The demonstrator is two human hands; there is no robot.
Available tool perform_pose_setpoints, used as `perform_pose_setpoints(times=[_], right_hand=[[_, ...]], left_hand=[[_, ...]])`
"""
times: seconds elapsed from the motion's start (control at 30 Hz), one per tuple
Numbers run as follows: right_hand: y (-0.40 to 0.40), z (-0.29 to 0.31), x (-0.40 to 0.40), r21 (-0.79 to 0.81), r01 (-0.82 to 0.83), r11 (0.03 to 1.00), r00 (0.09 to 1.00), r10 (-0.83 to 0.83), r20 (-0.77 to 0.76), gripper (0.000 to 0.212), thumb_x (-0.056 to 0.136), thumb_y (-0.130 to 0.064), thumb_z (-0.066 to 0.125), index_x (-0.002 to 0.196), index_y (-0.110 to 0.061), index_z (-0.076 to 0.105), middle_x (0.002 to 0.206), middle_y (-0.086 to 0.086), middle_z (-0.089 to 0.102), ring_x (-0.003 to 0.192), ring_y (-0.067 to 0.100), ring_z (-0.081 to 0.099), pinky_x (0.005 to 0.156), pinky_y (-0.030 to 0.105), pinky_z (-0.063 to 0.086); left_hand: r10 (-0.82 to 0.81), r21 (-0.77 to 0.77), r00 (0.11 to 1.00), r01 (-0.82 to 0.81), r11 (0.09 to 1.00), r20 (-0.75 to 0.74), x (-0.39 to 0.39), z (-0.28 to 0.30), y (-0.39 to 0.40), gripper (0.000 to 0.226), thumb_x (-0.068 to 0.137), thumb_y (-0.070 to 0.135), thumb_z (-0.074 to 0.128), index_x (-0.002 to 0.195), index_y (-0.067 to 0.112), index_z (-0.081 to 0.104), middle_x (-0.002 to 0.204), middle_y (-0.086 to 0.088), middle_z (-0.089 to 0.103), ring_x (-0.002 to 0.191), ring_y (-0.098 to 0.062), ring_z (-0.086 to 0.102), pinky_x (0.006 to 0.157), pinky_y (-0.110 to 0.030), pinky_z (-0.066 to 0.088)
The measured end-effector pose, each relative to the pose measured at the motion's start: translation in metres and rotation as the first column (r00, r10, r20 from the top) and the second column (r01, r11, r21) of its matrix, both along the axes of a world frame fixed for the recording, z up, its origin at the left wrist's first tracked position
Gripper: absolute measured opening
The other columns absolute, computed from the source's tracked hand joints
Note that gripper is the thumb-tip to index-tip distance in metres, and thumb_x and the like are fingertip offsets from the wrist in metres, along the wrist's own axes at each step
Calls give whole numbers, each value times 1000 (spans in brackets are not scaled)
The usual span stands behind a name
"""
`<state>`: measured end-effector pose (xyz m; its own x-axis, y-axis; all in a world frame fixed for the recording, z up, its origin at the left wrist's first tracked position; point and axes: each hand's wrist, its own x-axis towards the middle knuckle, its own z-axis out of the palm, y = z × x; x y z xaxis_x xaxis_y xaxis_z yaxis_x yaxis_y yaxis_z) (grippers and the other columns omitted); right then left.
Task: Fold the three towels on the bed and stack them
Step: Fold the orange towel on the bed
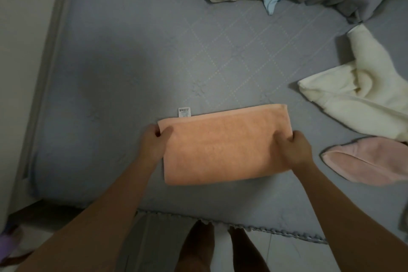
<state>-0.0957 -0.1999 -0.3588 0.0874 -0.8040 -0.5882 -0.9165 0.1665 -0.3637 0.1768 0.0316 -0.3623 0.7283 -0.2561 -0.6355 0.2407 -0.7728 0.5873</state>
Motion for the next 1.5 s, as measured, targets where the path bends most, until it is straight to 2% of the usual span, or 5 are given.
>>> perform_pose_setpoints(times=[0.27,0.73,1.07,1.23,1.5], right_hand=[[-24,22,35,-170,108,979,993,-99,58,40,86,-35,62,118,-14,52,106,4,61,101,28,59,84,35,42],[28,-59,81,-418,-766,489,605,767,-213,79,94,-51,33,156,-7,12,165,11,6,152,27,0,122,48,2],[-7,-29,0,-295,-344,891,938,311,-156,80,91,-49,43,154,-9,16,163,13,16,150,28,10,119,49,0],[18,-14,-10,-92,193,977,980,-196,-20,42,82,-48,58,103,-11,56,99,10,62,96,35,59,93,49,44],[-65,10,60,-190,254,949,918,-174,355,28,78,-38,70,86,-13,62,78,2,60,75,17,54,70,37,47]], left_hand=[[-1,-51,953,17,999,303,13,12,-40,47,89,16,61,132,3,48,129,-20,54,112,-36,57,101,-50,45],[-786,498,168,691,525,595,-35,-73,-44,68,95,50,36,155,27,18,165,-4,11,152,-27,10,121,-48,6],[-740,457,527,582,673,417,-4,-35,-18,75,94,51,40,156,22,11,165,-14,4,150,-37,12,119,-54,16],[-60,-107,977,84,991,207,10,-19,-39,75,79,24,75,142,14,37,138,-7,50,122,-26,54,101,-38,45],[164,-237,927,-252,938,-337,-67,-25,39,66,70,19,80,131,14,55,120,-7,70,103,-24,70,75,-41,60]])
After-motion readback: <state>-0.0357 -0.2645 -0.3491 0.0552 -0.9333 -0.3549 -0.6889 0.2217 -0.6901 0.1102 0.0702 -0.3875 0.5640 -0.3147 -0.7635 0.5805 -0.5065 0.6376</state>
